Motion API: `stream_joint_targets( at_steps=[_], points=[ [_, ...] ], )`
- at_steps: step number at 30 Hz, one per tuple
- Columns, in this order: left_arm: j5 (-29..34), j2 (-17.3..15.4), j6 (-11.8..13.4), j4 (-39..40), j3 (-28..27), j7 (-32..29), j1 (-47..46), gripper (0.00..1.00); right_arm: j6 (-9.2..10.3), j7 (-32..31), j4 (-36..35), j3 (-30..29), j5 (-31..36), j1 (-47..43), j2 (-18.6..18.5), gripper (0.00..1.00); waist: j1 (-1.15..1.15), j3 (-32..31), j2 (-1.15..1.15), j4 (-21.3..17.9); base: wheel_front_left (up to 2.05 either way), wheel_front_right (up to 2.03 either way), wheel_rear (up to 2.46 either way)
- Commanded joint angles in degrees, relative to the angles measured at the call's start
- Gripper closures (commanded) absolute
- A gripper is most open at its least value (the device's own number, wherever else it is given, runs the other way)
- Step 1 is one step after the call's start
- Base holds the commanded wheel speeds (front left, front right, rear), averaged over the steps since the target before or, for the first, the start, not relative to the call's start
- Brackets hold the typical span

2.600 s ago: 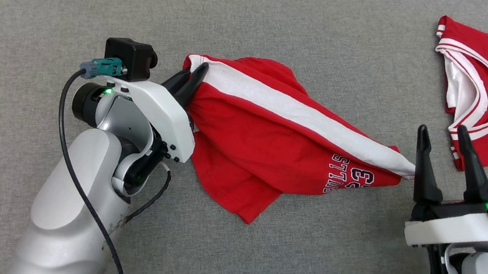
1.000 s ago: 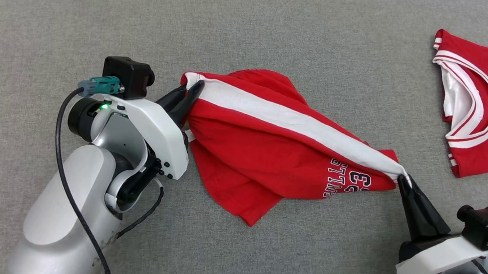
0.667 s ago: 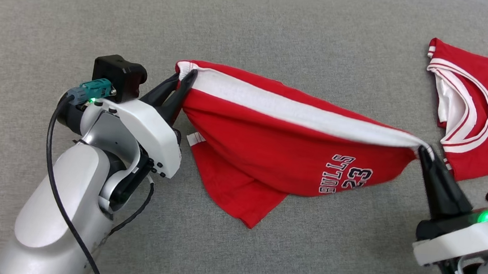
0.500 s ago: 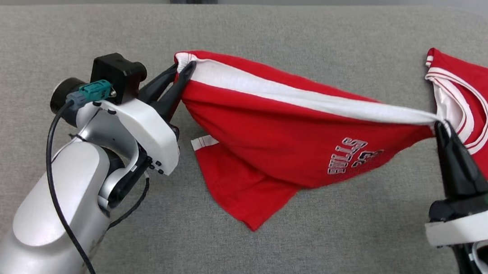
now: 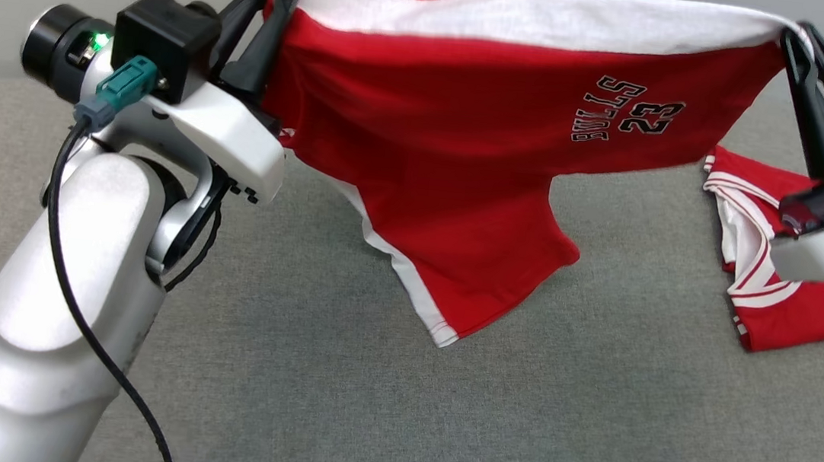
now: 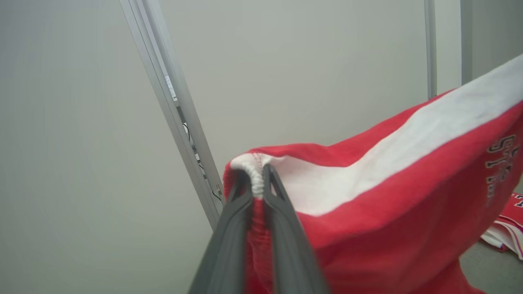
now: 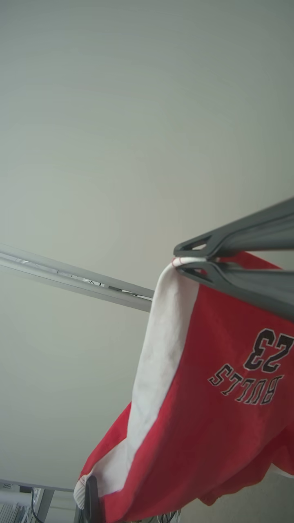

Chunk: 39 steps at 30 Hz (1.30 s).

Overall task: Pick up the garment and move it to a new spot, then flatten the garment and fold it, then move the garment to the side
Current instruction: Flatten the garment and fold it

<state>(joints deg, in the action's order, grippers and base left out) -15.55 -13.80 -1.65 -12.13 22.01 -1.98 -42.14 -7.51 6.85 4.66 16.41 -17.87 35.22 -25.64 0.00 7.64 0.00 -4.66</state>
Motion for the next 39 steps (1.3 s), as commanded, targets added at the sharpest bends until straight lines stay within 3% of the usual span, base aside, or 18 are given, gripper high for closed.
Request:
stream_joint_targets(
  at_steps=[1,14,19,24,32,39],
  points=[
    [-0.1,-0.1,0.4,-0.4,-0.3,0.1,-1.2,1.00,0.04,-0.6,0.2,0.1,0.4,1.7,-0.6,1.00,0.00,-1.4,0.00,0.6,0.00,0.00,0.00],
    [-2.3,-0.6,1.6,0.7,-2.0,0.0,-0.9,1.00,0.04,-3.3,0.8,1.5,2.7,7.3,-0.7,1.00,0.00,-4.4,0.00,1.9,0.00,0.00,0.00],
    [-2.1,-1.7,0.5,1.3,-1.6,-1.2,-2.7,1.00,0.04,-3.0,0.1,0.1,2.3,7.0,-0.2,1.00,0.00,-4.4,0.00,2.2,0.00,0.00,0.00],
    [-3.6,-2.1,-0.9,1.0,-0.9,-4.6,-4.3,1.00,0.04,-3.7,-0.5,-0.4,2.4,6.3,0.7,1.00,0.00,-4.7,0.00,2.5,0.00,0.00,0.00],
    [-6.5,-2.1,-1.1,1.2,-1.4,-9.1,-4.4,1.00,0.04,-4.3,-0.3,-0.6,1.0,5.6,1.6,1.00,0.00,-4.4,0.00,2.5,0.00,0.00,0.00],
    [-10.3,-2.0,-1.3,0.5,-2.8,-14.3,-6.9,1.00,0.04,-5.1,0.9,0.4,-1.5,8.9,1.3,1.00,0.00,-0.2,0.00,2.0,0.00,0.00,0.00]
  ],
)
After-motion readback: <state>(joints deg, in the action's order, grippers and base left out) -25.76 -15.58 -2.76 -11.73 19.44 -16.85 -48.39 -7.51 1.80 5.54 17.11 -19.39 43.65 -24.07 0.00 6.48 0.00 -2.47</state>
